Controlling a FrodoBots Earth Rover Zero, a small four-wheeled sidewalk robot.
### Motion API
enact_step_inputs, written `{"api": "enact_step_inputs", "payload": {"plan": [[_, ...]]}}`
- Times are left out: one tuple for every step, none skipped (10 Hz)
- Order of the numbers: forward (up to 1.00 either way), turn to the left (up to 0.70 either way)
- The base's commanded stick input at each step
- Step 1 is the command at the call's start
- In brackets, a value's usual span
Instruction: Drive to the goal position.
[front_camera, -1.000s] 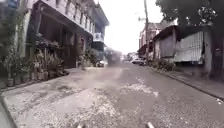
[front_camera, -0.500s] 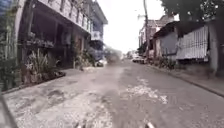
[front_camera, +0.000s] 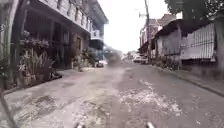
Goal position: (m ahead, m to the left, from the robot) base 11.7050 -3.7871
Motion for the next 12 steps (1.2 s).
{"api": "enact_step_inputs", "payload": {"plan": [[0.70, 0.00], [0.70, 0.00], [0.70, 0.00], [0.70, 0.00], [0.70, 0.00], [0.70, 0.00], [0.70, 0.00], [0.70, 0.00], [0.70, 0.00], [0.70, 0.00], [0.70, 0.00], [0.70, 0.00]]}}
